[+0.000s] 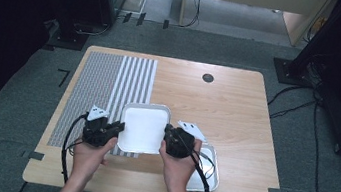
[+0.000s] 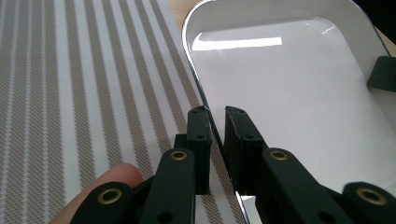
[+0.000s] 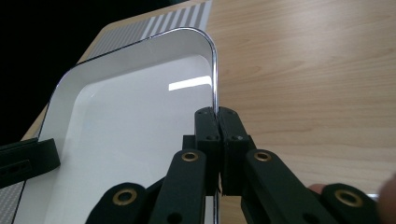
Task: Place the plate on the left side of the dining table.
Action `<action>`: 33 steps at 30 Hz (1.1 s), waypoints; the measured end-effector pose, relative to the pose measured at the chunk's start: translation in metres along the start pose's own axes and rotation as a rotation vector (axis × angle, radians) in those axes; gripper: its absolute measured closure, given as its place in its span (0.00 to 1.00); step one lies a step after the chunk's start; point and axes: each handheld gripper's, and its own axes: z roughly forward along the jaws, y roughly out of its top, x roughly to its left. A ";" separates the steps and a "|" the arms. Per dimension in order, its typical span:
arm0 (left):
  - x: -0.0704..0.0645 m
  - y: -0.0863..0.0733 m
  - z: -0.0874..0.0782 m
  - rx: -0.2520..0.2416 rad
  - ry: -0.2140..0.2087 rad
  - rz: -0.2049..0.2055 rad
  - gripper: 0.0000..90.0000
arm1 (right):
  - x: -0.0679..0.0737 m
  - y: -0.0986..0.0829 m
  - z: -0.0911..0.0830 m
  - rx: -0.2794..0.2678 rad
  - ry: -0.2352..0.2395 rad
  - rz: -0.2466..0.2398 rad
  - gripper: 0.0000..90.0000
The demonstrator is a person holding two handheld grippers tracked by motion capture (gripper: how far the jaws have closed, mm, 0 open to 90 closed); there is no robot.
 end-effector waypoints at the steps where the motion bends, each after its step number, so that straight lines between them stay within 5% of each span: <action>1: 0.005 0.003 0.000 0.000 0.006 -0.001 0.91 | 0.003 0.001 0.002 0.002 0.002 -0.002 0.99; 18: 0.077 0.035 0.003 0.034 0.089 -0.005 0.92 | 0.058 0.022 0.071 0.055 0.043 0.020 0.99; 33: 0.116 0.051 0.033 0.063 0.133 -0.035 0.93 | 0.070 0.032 0.130 0.115 0.041 0.047 0.99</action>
